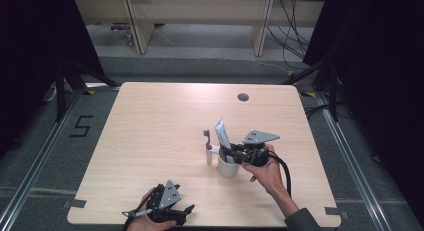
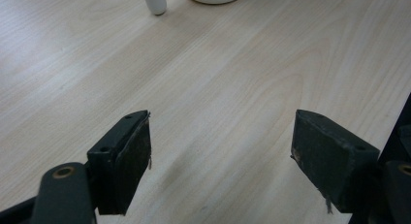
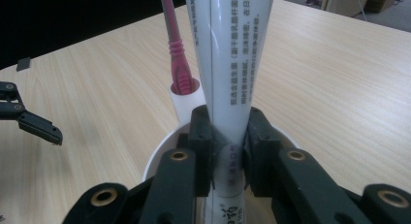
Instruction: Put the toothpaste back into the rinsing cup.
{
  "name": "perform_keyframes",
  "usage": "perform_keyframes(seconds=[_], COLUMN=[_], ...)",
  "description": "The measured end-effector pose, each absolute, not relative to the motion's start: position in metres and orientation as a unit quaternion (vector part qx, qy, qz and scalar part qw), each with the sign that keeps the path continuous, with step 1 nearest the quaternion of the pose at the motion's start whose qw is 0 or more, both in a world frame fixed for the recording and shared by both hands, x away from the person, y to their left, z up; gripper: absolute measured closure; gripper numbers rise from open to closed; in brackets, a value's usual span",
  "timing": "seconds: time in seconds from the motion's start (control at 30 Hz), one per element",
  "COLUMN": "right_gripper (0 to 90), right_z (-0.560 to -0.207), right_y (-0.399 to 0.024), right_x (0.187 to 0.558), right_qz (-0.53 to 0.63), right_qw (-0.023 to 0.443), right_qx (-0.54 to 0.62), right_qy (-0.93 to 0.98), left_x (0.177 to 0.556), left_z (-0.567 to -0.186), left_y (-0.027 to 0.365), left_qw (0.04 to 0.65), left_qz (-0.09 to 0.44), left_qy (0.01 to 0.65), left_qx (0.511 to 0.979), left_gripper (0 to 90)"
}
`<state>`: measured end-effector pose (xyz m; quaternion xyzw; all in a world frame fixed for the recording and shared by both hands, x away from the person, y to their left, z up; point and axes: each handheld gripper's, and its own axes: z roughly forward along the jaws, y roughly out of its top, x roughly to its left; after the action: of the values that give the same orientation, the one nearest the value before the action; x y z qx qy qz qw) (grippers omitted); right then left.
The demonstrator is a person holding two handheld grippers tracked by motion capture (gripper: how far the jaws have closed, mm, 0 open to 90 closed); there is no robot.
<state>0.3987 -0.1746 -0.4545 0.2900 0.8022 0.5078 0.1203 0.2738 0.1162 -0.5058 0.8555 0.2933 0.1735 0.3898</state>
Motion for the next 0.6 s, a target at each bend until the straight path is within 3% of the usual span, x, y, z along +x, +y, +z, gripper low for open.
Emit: perform_keyframes(seconds=[0.6], right_gripper=[73.1], right_z=[-0.4590], right_y=[-0.1787], right_x=[0.3952], right_qz=[0.494], right_qw=[0.115], right_qx=[0.303], right_qy=[0.807], left_x=[0.2735], left_z=[-0.5062], left_y=[0.1160], left_qw=[0.386], left_qz=[0.174], left_qy=[0.293], left_qx=[0.857], left_gripper=[21.8])
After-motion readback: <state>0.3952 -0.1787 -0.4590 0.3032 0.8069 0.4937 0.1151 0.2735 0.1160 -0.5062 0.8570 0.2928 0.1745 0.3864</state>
